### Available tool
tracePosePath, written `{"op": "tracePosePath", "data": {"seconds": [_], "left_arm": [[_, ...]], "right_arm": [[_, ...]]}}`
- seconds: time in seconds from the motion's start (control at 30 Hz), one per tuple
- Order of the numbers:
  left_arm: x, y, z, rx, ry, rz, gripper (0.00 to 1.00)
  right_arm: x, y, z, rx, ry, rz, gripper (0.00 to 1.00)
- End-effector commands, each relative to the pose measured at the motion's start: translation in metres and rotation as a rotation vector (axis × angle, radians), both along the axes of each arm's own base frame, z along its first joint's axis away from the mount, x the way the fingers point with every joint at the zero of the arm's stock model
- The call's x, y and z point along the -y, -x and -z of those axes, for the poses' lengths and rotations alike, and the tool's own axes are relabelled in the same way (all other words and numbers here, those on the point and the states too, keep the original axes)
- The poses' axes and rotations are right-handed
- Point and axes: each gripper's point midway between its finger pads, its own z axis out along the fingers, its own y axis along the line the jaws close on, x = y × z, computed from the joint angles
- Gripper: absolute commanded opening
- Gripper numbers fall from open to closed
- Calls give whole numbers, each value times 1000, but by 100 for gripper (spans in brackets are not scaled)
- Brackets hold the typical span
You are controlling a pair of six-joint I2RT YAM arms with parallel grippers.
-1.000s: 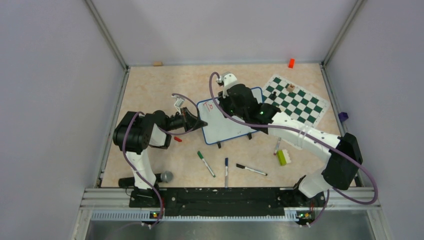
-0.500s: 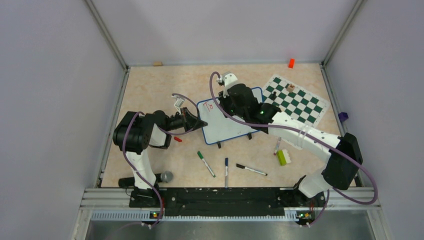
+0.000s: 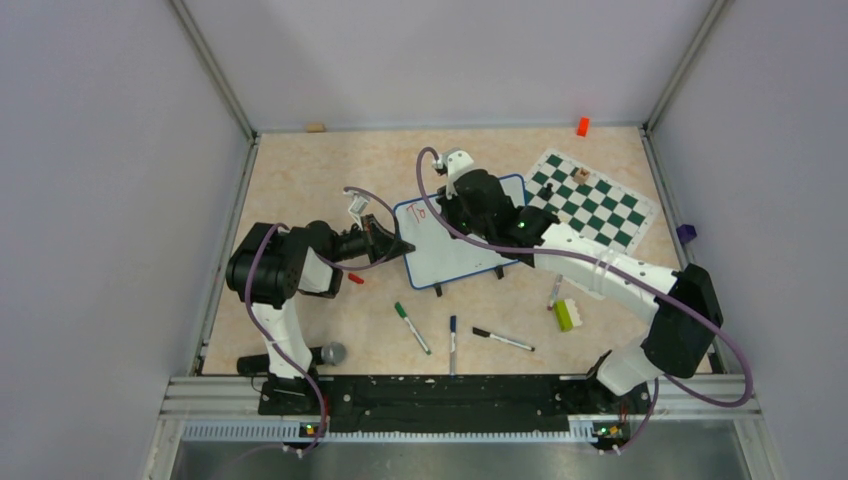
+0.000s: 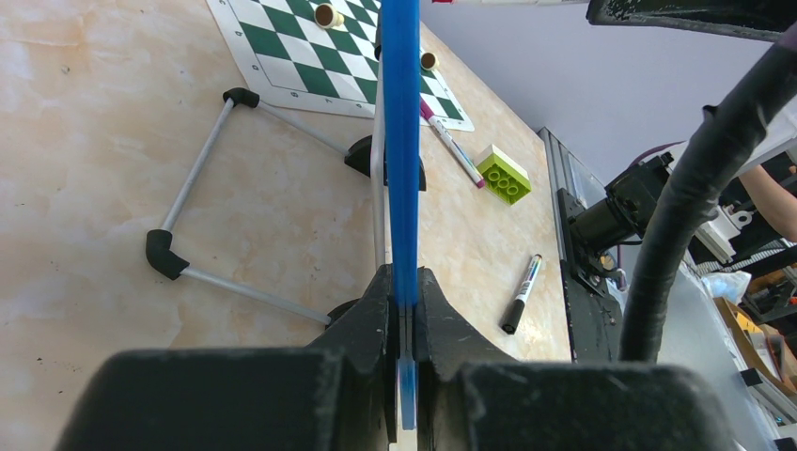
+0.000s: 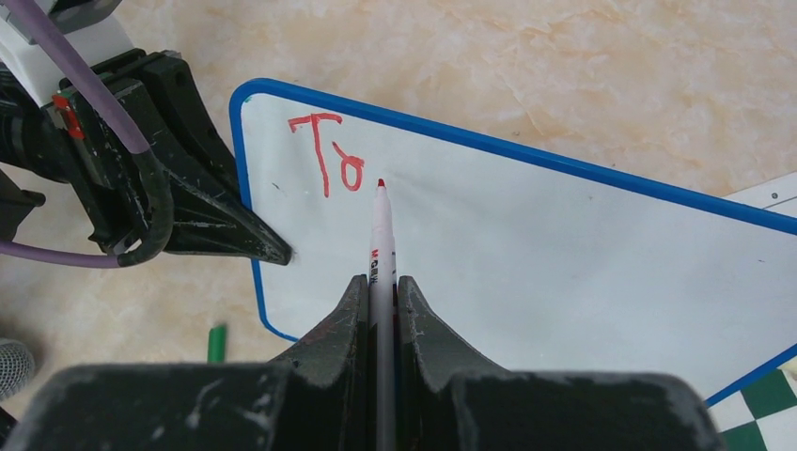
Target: Write a sentence on the whiteboard
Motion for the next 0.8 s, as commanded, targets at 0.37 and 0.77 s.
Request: {"op": "tracePosePath", "data": {"seconds": [0.37, 0.77], "left_arm": [[3, 12, -9, 149, -8, 75, 0], [3, 12, -9, 150, -9, 75, 0]], "right_arm": [[7, -12, -10, 31, 1, 66, 0], [4, -14, -8, 26, 3, 60, 0]]}}
